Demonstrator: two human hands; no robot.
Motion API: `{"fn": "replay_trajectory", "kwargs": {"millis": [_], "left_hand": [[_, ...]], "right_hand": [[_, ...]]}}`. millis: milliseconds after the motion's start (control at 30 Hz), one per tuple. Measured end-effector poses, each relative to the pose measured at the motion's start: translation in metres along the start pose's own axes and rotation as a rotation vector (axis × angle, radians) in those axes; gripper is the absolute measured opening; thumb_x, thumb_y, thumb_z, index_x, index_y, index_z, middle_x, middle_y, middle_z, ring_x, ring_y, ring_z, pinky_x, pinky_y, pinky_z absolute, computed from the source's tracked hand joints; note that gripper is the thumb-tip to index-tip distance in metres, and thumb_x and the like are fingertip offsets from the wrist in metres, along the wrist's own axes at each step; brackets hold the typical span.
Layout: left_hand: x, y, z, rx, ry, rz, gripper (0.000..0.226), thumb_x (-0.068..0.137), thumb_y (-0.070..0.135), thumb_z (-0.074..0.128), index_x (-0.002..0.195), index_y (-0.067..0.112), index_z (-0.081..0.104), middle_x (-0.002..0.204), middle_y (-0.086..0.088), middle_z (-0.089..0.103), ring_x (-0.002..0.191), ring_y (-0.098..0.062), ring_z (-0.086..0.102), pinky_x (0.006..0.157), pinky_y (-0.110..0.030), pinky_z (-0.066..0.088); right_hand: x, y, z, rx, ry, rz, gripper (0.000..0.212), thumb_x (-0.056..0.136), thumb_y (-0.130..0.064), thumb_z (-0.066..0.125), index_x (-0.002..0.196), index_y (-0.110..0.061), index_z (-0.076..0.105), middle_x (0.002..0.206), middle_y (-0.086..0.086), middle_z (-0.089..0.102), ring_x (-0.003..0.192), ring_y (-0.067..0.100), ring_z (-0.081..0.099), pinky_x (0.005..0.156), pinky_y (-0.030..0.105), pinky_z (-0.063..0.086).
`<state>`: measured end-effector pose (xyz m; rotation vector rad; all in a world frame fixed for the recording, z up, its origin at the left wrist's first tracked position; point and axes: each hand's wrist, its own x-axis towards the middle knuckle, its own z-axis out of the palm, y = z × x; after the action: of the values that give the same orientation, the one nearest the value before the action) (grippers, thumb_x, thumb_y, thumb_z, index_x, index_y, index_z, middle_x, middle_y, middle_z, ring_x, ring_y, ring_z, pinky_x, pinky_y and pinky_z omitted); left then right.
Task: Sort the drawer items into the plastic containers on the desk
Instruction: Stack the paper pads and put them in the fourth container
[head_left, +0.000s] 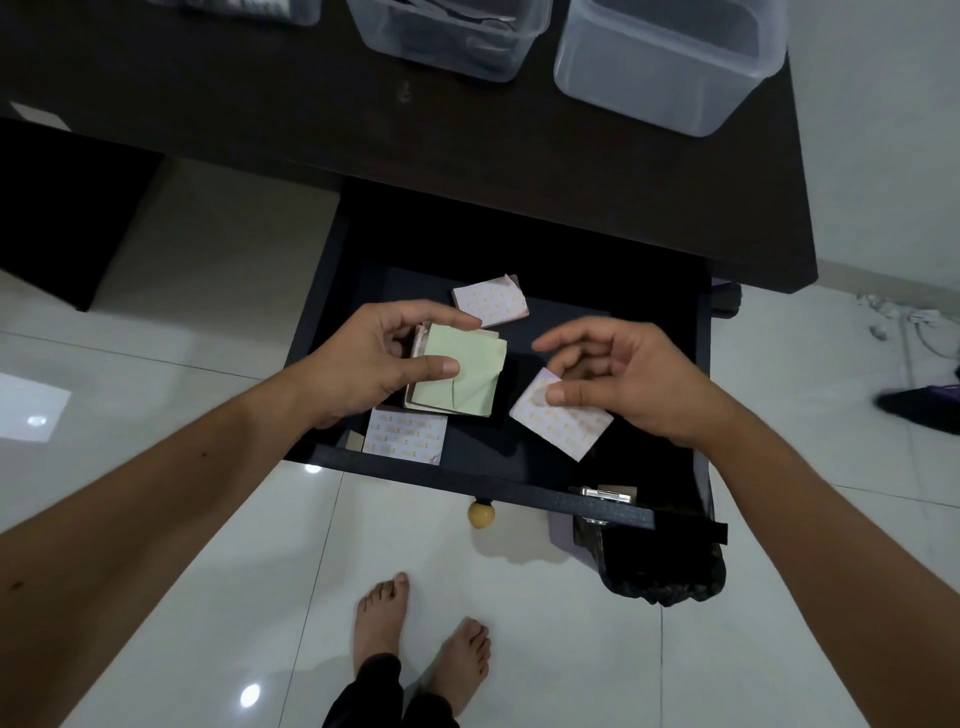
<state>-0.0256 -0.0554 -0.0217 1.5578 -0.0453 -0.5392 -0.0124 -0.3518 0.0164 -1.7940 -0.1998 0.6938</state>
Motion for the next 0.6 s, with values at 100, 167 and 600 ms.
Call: {"fn": "replay_trajectory", "kwargs": {"millis": [100, 167, 600], "left_hand": [[0.0, 0.0, 0.001, -0.024, -0.03, -0.007, 0.047, 0.086, 0.0, 0.08, 0.129, 0.019, 0.074, 0.125, -0.003, 0.076, 0.116, -0.016, 0.073, 0.087, -0.026, 0.062], [0.0, 0.0, 0.001, -0.06, -0.066, -0.029, 0.053, 0.084, 0.001, 0.08, 0.133, 0.02, 0.072, 0.127, -0.004, 0.076, 0.118, -0.019, 0.074, 0.089, -0.03, 0.063], [-0.002, 0.006, -0.001, -0.164, -0.065, -0.045, 0.06, 0.078, 0.009, 0.081, 0.134, 0.025, 0.069, 0.124, -0.005, 0.076, 0.118, -0.023, 0.074, 0.088, -0.038, 0.065]], "right_hand": [[0.012, -0.014, 0.008, 0.049, 0.05, -0.092, 0.036, 0.072, -0.008, 0.089, 0.106, -0.009, 0.078, 0.094, 0.007, 0.08, 0.091, 0.021, 0.077, 0.091, 0.033, 0.063], [0.021, -0.019, 0.014, 0.061, 0.094, -0.128, 0.029, 0.07, -0.009, 0.09, 0.098, -0.009, 0.08, 0.091, 0.008, 0.08, 0.089, 0.025, 0.077, 0.089, 0.037, 0.064], [0.049, -0.014, 0.051, -0.123, 0.38, -0.252, 0.029, 0.065, -0.029, 0.099, 0.077, -0.016, 0.075, 0.085, 0.002, 0.069, 0.076, 0.026, 0.067, 0.068, 0.033, 0.058]]}}
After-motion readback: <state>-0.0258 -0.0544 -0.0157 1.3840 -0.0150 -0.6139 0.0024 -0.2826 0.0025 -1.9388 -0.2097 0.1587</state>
